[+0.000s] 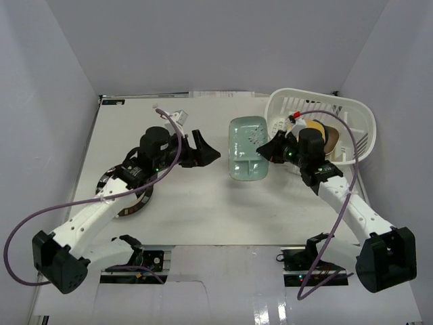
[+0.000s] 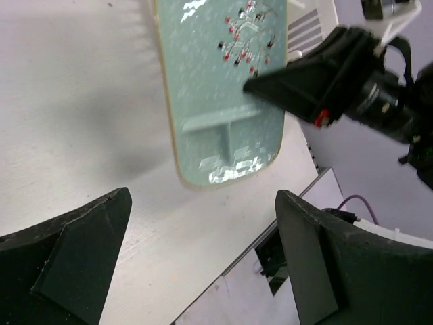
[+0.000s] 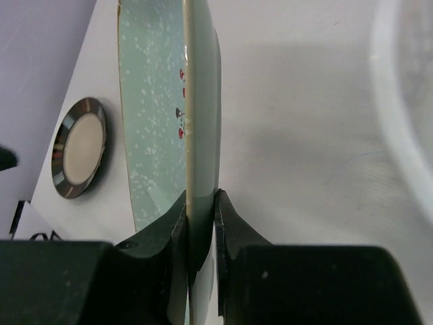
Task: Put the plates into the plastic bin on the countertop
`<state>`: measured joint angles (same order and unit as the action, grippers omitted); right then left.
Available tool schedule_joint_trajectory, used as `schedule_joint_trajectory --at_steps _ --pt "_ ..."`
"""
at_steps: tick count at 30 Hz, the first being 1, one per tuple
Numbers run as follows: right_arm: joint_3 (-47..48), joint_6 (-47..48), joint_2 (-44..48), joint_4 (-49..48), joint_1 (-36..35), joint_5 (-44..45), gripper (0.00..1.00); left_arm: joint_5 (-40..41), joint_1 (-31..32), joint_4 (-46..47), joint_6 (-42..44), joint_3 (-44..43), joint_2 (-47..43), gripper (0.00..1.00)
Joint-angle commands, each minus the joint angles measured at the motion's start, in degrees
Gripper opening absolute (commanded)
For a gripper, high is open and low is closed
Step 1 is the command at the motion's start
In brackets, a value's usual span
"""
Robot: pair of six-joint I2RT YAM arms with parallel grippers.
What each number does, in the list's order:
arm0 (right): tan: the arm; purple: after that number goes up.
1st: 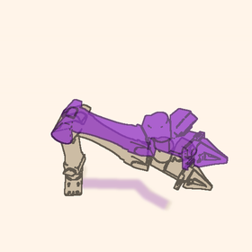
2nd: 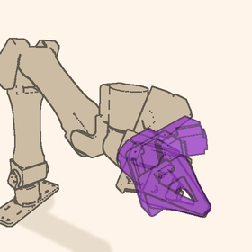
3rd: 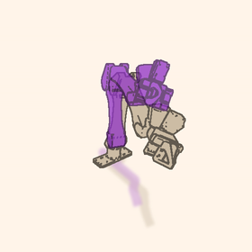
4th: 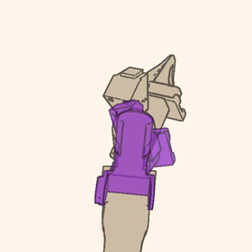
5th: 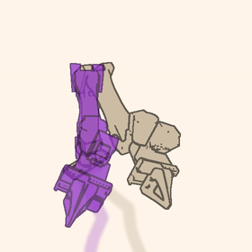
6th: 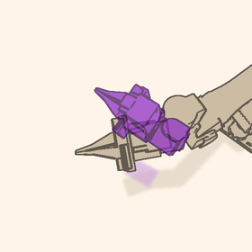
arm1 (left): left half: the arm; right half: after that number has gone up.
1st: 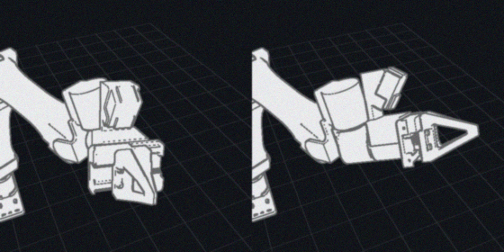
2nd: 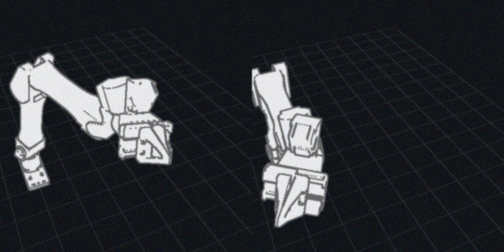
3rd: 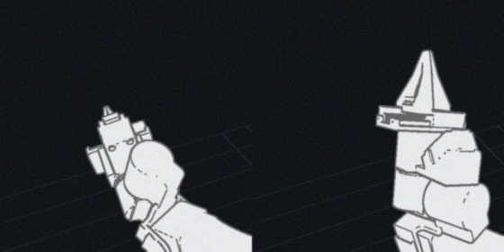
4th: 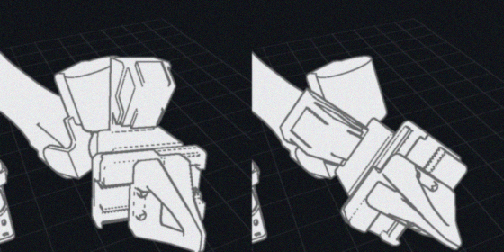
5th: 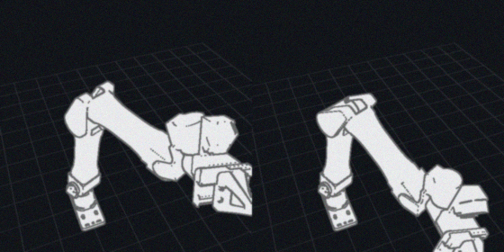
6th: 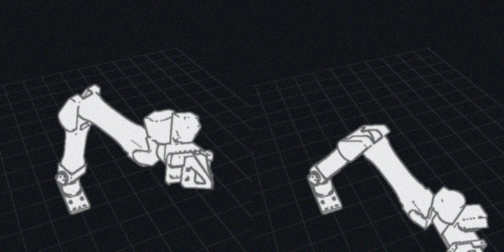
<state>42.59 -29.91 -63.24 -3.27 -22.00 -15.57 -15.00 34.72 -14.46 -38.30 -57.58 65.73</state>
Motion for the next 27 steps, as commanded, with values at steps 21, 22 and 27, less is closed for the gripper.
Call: schedule_joint_trajectory --at_steps 21,22,27 --pt "16.74 -4.19 -18.23 1.59 36.32 6.07 0.28 7.18 0.26 -12.0 14.75 15.57 -24.95 0.98" --pt "16.56 -3.49 -18.23 2.21 36.41 6.95 0.31 7.18 0.26 -12.08 14.75 15.57 -25.3 0.98" --pt "17.0 -2.26 -17.09 4.84 36.68 12.14 0.65 7.27 0.26 -12.26 14.84 15.92 -26.62 0.98"
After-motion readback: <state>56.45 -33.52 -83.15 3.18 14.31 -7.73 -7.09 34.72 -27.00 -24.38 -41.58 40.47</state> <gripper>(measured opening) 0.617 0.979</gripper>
